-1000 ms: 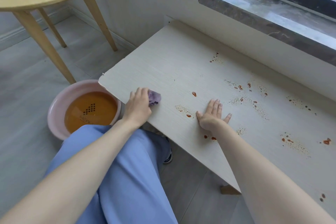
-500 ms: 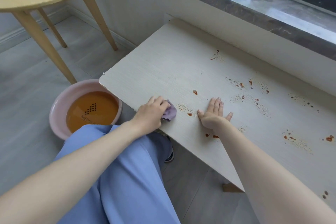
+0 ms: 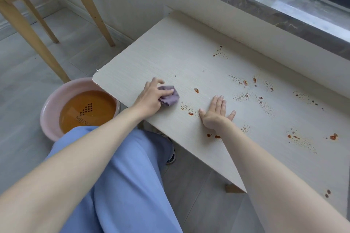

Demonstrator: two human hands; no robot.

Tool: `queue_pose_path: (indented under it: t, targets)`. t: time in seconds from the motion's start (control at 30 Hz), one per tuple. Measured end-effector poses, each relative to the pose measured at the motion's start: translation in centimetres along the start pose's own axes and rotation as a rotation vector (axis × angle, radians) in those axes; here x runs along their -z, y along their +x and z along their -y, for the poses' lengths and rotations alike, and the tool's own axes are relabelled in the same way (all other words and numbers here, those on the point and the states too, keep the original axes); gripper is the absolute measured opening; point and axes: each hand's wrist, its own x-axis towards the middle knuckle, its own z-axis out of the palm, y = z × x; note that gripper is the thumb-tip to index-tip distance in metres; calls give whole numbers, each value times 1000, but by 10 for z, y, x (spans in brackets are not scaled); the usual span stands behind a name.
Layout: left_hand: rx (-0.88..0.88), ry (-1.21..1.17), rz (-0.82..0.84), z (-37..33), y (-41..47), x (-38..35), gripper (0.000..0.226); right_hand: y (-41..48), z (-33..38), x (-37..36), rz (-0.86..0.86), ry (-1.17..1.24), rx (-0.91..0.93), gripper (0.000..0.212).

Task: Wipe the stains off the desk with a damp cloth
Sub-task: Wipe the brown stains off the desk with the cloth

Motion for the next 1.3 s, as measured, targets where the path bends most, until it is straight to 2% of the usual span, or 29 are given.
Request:
queue_pose_path:
  t: [0.07,0.1,0.17,0.27,0.3,0.37,0.43,0.47,0.53,0.63,0.7,0.77,0.87,0.93,1.07,1.13,1.23,1.3]
  targets:
    - [111,19,-50,-17,9,-4,44,0,0,-1,-15,-3,1,74]
    - [92,51,-39,-25,8,-6,44,1,-1,-1,-21,-5,0,74]
    - [-68,131,66,-35,-6,-12,45,1,-1,-1,-22,0,1,74]
    - [-450,237,153,-23,-27,-12,52,1,-1,0,-16,8,8,75]
    - [-498,255,192,-16,-24,-8,54,1,-1,1,-14,8,5,75]
    - [-362,282,234,-13,-10,-1,52,2,-1,0,-20,-5,2,74]
    - [-111,209,145,-24,0,1,47,2,0,-1,-33,-19,-4,74]
    - [-43,210,108,-35,0,-1,44,1,0,-1,-38,-20,-6,74]
    - [-75,275,145,-56,-13,-10,43,0,-1,-2,-38,-15,-4,74]
    - [-331,352,277,-58,-42,-16,49,0,-1,0,-32,-18,2,74]
    - [-379,302,312,-41,-40,-8,54,-1,-1,0,-34,-17,1,74]
    - [-255,226,264,-29,-31,-4,51,-1,0,0,-35,-21,0,74]
    - [62,137,52,-37,-31,-7,48,-2,0,1,-24,-36,-8,74]
    - [56,189,74,-55,-46,-18,50,-1,0,3,-9,-31,-8,74]
    - [-232,212,206,-54,-70,-18,53,-3,1,5,-14,-46,-7,74]
    - [-162,189,186,-40,-58,-11,52,-3,1,4,-16,-51,-8,74]
    - [141,200,27,-41,-45,-9,53,-5,1,3,-15,-56,-7,74]
    - [107,270,59,-54,-49,-14,54,-4,1,3,-17,-55,-12,74]
